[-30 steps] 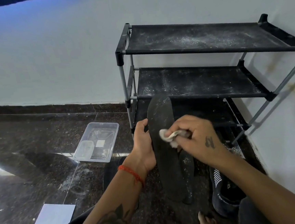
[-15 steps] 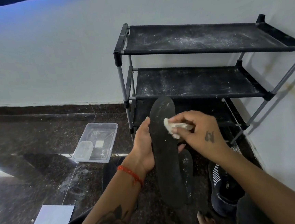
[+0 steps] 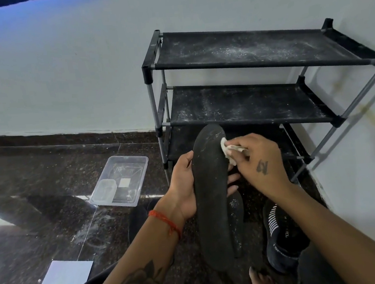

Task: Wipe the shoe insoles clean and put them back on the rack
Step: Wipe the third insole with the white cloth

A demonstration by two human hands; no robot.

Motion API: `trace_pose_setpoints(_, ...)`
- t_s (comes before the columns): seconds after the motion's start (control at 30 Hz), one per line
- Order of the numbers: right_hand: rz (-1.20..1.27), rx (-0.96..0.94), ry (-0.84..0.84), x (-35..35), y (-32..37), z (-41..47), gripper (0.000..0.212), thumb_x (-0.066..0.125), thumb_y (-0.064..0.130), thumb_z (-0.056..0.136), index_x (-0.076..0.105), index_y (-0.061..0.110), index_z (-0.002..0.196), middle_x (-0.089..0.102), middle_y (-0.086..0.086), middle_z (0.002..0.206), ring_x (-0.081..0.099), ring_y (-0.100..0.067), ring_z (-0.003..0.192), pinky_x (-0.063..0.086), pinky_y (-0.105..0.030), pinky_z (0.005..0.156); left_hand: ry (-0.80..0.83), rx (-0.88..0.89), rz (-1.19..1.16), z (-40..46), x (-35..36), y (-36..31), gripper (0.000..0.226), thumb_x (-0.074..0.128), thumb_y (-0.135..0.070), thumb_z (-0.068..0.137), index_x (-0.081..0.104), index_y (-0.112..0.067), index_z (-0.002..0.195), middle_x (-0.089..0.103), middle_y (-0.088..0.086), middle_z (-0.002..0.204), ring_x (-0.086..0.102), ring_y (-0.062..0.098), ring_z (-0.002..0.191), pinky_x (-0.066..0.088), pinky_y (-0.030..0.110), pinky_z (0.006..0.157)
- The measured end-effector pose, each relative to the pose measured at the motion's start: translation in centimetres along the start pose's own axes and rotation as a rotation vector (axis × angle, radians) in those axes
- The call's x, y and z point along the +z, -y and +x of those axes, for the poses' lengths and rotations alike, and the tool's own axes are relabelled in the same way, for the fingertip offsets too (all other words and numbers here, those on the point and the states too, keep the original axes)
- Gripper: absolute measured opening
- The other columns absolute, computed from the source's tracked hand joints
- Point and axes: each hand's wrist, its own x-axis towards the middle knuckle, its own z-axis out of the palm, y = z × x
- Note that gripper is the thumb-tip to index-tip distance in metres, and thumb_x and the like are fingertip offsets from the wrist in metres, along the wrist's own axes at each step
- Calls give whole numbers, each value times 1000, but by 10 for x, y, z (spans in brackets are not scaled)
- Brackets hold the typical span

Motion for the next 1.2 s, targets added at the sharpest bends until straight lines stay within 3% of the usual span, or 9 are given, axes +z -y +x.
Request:
trace_pose_setpoints(0.2, 199, -249, 237, 21, 39, -24, 10, 71, 9, 74, 71, 14, 82, 64, 6, 81, 56, -2, 72, 44, -12, 66, -139, 67, 40, 3, -5, -1, 78, 31, -60, 93, 71, -5, 57, 66, 12, 63, 66, 21, 59, 50, 31, 69)
trace_pose_setpoints(0.4, -13, -152, 111, 11, 5, -4, 20, 66, -6, 74, 73, 12, 82, 65, -2, 83, 61, -14, 74, 49, -23, 68, -59, -13, 30, 1, 0, 2, 79, 25, -68, 91, 73, -6, 97, 69, 16, 98, 67, 28, 82, 53, 40, 77)
trace_pose_setpoints(0.5, -9, -22, -12, 3, -1, 3, 23, 64, -4, 76, 72, 14, 88, 63, 2, 87, 60, -11, 79, 39, -8, 72, -60, -3, 21, 1, -1, 0, 76, 24, -65, 93, 67, -5, 111, 67, 17, 112, 65, 31, 95, 49, 44, 84)
trace_pose_setpoints(0.57, 130, -21, 19, 0, 7, 2, 24, 68, 0, 73, 72, 18, 88, 65, 8, 86, 60, -4, 79, 42, -7, 70, -73, 16, 15, 0, -2, -2, 69, 27, -61, 94, 68, -8, 108, 70, 16, 104, 67, 30, 91, 49, 44, 84)
trace_pose_setpoints(0.73, 230, -251, 416, 9, 35, -17, 7, 69, 13, 68, 72, 20, 70, 63, 11, 72, 59, -5, 66, 47, -18, 59, -96, 97, 6, 0, -5, -6, 53, 33, -45, 97, 69, -7, 92, 72, 9, 80, 70, 21, 67, 57, 26, 64)
trace_pose_setpoints(0.87, 87, -153, 286, 8, 11, -7, 6, 66, 19, 74, 71, 21, 70, 61, 8, 75, 58, -6, 66, 49, -24, 57, -54, 34, 12, -1, -3, -3, 59, 29, -51, 96, 70, -8, 99, 71, 13, 92, 69, 27, 78, 54, 39, 78)
trace_pose_setpoints(1.0, -35, 33, 11, 1, -10, 5, 13, 66, 6, 76, 72, 17, 82, 64, 4, 80, 60, -12, 75, 38, -7, 64, -9, 1, -8, -3, -2, -3, 62, 30, -50, 95, 72, -6, 105, 67, 16, 111, 63, 42, 99, 43, 55, 93)
trace_pose_setpoints(1.1, 151, 14, -66, 1, 4, 4, 19, 66, 3, 74, 71, 14, 88, 66, 4, 86, 62, -9, 81, 45, -10, 70, -15, 24, 1, -4, -1, -4, 53, 32, -44, 94, 72, -9, 94, 70, 13, 96, 68, 34, 85, 46, 50, 88)
trace_pose_setpoints(1.2, 198, -230, 122, 13, 33, -13, 23, 65, 0, 70, 70, 16, 86, 63, 5, 87, 60, -7, 81, 48, -18, 71, -50, 58, 18, -3, -1, -4, 56, 32, -43, 95, 70, -8, 72, 67, 11, 70, 67, 22, 64, 54, 31, 67)
